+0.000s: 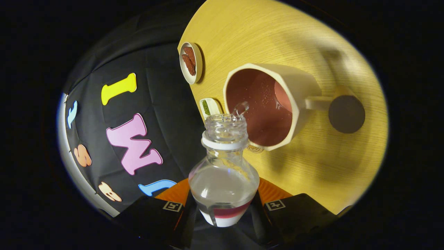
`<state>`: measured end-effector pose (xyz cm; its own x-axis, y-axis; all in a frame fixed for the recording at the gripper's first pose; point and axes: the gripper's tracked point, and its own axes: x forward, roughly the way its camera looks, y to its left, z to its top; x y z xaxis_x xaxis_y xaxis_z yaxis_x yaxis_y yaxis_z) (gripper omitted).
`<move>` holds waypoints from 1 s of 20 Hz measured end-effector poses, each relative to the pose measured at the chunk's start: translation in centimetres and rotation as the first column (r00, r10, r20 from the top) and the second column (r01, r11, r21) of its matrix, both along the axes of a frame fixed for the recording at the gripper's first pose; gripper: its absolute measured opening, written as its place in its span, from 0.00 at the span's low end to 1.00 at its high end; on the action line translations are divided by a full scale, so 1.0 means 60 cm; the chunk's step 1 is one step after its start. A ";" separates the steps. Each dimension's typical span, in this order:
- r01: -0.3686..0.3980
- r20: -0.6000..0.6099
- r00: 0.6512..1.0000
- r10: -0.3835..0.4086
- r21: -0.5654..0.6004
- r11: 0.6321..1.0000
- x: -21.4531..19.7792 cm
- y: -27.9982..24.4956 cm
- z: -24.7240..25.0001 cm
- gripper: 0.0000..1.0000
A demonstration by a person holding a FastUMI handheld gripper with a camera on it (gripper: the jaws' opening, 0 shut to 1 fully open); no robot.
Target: Take the bottle from table, then pour the juice into the cup, finally place the bottle on the coaster
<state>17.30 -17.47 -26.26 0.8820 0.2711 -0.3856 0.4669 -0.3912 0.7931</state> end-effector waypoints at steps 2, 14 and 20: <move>0.015 -0.011 1.000 -0.015 0.045 0.999 0.003 0.003 0.003 0.71; 0.108 -0.052 0.994 -0.099 0.219 0.970 0.006 -0.001 0.014 0.71; 0.159 -0.073 0.987 -0.144 0.297 0.941 0.014 -0.010 0.030 0.71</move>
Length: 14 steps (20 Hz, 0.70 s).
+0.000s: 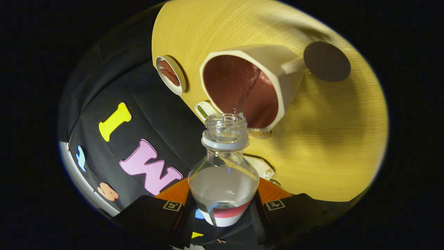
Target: Take the bottle from table, then pour the juice into the cup, finally place the bottle on the coaster
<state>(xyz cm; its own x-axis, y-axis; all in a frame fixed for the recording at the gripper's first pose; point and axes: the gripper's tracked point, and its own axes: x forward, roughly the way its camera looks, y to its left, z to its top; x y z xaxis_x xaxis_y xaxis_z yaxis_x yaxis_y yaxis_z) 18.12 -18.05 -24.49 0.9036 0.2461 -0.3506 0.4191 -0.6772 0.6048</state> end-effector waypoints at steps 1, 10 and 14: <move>0.008 -0.002 1.000 -0.008 0.013 1.000 0.000 -0.001 0.000 0.71; 0.050 -0.023 0.999 -0.048 0.105 0.993 0.005 -0.008 0.007 0.71; 0.079 -0.029 0.997 -0.076 0.139 0.987 0.005 -0.017 0.011 0.71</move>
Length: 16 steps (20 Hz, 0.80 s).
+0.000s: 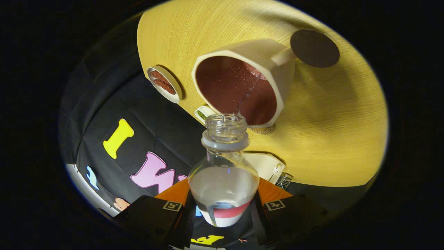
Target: Take the bottle from table, then pour the juice into the cup, finally place the bottle on the coaster
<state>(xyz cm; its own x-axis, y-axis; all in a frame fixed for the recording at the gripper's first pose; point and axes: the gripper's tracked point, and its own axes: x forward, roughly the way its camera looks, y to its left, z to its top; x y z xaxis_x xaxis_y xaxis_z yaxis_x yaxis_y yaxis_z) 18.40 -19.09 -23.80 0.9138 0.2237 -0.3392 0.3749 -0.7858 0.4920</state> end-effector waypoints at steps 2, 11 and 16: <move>0.017 0.002 1.000 -0.017 0.022 1.000 0.003 -0.007 0.010 0.71; 0.075 0.024 0.997 -0.078 0.111 0.991 0.014 -0.026 0.039 0.71; 0.097 0.022 0.995 -0.101 0.142 0.985 0.021 -0.034 0.058 0.71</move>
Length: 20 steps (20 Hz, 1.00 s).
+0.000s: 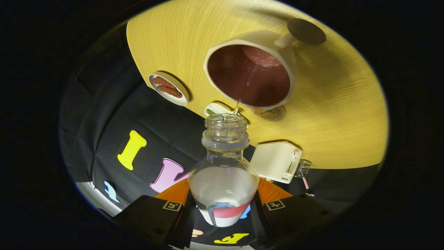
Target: Take the bottle from table, then pour the juice into the cup, finally place the bottle on the coaster
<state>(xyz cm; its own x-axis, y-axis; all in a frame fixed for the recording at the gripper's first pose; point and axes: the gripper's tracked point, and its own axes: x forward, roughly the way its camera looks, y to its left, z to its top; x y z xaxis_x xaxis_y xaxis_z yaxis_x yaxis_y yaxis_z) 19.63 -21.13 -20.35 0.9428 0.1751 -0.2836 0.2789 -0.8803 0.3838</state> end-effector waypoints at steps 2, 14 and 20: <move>0.007 0.004 1.000 -0.007 0.013 1.000 0.004 0.001 0.009 0.71; 0.010 0.015 1.000 -0.010 -0.001 1.000 0.004 -0.002 0.008 0.71; -0.007 0.023 1.000 0.008 -0.040 0.999 -0.005 0.009 0.003 0.71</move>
<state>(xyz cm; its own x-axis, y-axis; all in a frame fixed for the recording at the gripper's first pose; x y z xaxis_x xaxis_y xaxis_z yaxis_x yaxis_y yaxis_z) 19.32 -20.58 -20.16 0.9478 0.1713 -0.2689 0.2765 -0.8618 0.4254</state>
